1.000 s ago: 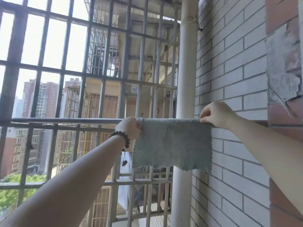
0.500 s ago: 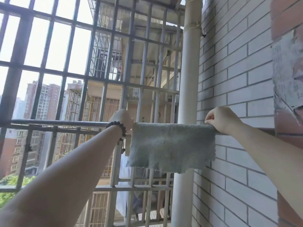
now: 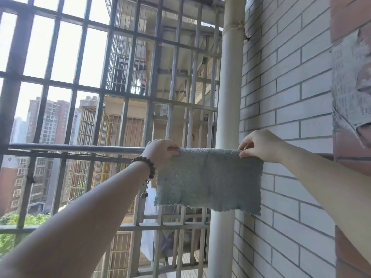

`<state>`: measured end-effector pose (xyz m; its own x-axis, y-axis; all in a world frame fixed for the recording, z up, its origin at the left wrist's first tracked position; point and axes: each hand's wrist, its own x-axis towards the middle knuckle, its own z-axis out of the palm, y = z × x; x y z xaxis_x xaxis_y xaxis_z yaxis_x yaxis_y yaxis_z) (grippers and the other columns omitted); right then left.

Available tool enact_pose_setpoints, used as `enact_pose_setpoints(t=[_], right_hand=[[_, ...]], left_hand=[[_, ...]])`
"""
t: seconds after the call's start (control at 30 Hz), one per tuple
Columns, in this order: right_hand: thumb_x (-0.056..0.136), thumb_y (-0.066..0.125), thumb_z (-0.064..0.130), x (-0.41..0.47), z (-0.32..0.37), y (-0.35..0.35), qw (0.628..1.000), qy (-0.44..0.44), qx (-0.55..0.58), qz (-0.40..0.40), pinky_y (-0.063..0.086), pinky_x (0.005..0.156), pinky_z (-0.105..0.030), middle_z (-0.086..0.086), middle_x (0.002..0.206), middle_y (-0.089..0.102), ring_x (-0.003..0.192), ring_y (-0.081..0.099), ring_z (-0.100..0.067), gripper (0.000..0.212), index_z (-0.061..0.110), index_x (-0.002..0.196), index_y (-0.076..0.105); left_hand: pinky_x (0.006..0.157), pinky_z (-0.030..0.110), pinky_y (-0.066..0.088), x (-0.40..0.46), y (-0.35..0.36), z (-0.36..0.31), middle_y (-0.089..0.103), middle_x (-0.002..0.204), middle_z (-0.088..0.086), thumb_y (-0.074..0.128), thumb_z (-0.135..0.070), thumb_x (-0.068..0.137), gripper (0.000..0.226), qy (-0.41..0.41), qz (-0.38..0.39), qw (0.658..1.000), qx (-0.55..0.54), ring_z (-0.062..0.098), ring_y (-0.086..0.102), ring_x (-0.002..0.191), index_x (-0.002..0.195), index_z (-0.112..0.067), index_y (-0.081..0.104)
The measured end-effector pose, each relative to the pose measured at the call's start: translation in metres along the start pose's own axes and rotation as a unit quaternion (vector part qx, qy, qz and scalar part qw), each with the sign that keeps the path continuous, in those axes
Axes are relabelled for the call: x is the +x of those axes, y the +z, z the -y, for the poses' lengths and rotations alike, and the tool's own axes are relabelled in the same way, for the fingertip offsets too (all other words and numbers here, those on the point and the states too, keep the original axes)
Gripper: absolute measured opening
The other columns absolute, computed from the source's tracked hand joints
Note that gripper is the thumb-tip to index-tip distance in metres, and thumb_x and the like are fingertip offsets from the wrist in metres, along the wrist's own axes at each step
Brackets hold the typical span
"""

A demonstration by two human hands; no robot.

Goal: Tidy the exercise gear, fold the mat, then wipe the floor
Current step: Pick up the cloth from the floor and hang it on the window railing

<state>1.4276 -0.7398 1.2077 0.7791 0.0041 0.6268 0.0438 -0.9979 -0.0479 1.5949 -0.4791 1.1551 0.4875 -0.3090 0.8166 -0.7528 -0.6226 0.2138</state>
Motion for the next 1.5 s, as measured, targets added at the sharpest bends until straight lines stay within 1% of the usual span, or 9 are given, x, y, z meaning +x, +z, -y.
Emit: enact_pose_setpoints(t=[0.27,0.43,0.57,0.67,0.73,0.9,1.03,1.23,1.5], right_hand=[[0.091,0.060,0.029,-0.012,0.007,0.005,1.000,0.011,-0.025,-0.013,0.045,0.091,-0.035,-0.003,0.109,0.067,0.102,0.058,-0.021,0.025,0.013,0.109,0.069],[0.096,0.048,0.030,-0.032,0.018,0.003,0.999,0.001,-0.004,-0.049,0.048,0.088,-0.045,-0.011,0.098,0.070,0.096,0.061,-0.028,0.030,0.008,0.096,0.069],[0.098,0.040,0.028,-0.060,0.035,0.004,0.995,0.005,0.030,-0.094,0.049,0.089,-0.043,-0.009,0.108,0.068,0.100,0.060,-0.028,0.032,0.015,0.108,0.068],[0.099,0.036,0.030,-0.084,0.046,0.009,0.992,-0.003,0.034,-0.124,0.048,0.088,-0.041,-0.011,0.112,0.065,0.103,0.058,-0.029,0.038,0.011,0.113,0.065],[0.099,0.034,0.033,-0.100,0.051,0.016,0.990,0.001,0.038,-0.133,0.047,0.088,-0.040,-0.010,0.112,0.064,0.104,0.056,-0.028,0.040,0.009,0.111,0.064],[0.098,0.038,0.033,-0.152,0.069,0.041,0.986,0.025,0.071,-0.148,0.046,0.087,-0.040,-0.009,0.108,0.064,0.105,0.055,-0.029,0.039,0.005,0.105,0.064],[0.097,0.039,0.035,-0.214,0.083,0.074,0.991,0.053,0.078,-0.092,0.044,0.091,-0.038,-0.009,0.115,0.063,0.109,0.053,-0.028,0.039,0.007,0.111,0.062],[0.099,0.037,0.036,-0.323,0.105,0.118,0.993,0.088,0.081,0.013,0.028,0.107,-0.031,-0.007,0.139,0.049,0.131,0.038,-0.022,0.044,0.011,0.133,0.049],[0.098,0.034,0.039,-0.450,0.131,0.140,0.983,0.101,0.116,0.097,0.015,0.117,-0.038,-0.006,0.154,0.027,0.143,0.018,-0.022,0.051,0.017,0.144,0.034]], left_hand=[[0.097,0.044,0.044,-0.010,-0.012,-0.025,0.064,0.119,0.006,0.041,-0.038,0.098,0.038,-0.037,0.077,0.993,0.078,0.025,0.057,0.110,0.124,-0.018,0.058],[0.102,0.045,0.041,-0.029,-0.025,-0.048,0.056,0.132,0.006,0.042,-0.043,0.096,0.047,-0.039,0.056,0.994,0.085,0.023,0.052,0.119,0.136,-0.019,0.046],[0.098,0.045,0.045,-0.055,-0.033,-0.068,0.057,0.129,0.004,0.038,-0.049,0.095,0.050,-0.036,0.035,0.993,0.110,0.021,0.055,0.115,0.134,-0.019,0.047],[0.095,0.045,0.046,-0.082,-0.039,-0.083,0.061,0.120,0.002,0.034,-0.051,0.094,0.049,-0.045,0.024,0.991,0.125,0.021,0.057,0.108,0.128,-0.020,0.051],[0.099,0.047,0.042,-0.104,-0.043,-0.094,0.061,0.118,0.001,0.032,-0.053,0.094,0.048,-0.052,0.027,0.987,0.149,0.021,0.056,0.109,0.126,-0.021,0.052],[0.112,0.047,0.026,-0.174,-0.047,-0.121,0.050,0.138,0.002,0.029,-0.052,0.096,0.053,-0.094,0.045,0.983,0.151,0.021,0.042,0.129,0.135,-0.020,0.045],[0.115,0.044,0.021,-0.243,-0.046,-0.134,0.047,0.140,0.000,0.027,-0.053,0.095,0.055,-0.102,0.072,0.982,0.144,0.018,0.036,0.134,0.136,-0.020,0.042],[0.117,0.047,0.015,-0.354,-0.044,-0.144,0.038,0.149,0.002,0.026,-0.056,0.094,0.061,-0.130,0.157,0.965,0.162,0.020,0.028,0.140,0.145,-0.023,0.029],[0.118,0.044,0.015,-0.495,-0.070,-0.181,0.031,0.153,-0.001,0.027,-0.057,0.094,0.064,-0.164,0.212,0.945,0.187,0.018,0.024,0.142,0.148,-0.023,0.024]])
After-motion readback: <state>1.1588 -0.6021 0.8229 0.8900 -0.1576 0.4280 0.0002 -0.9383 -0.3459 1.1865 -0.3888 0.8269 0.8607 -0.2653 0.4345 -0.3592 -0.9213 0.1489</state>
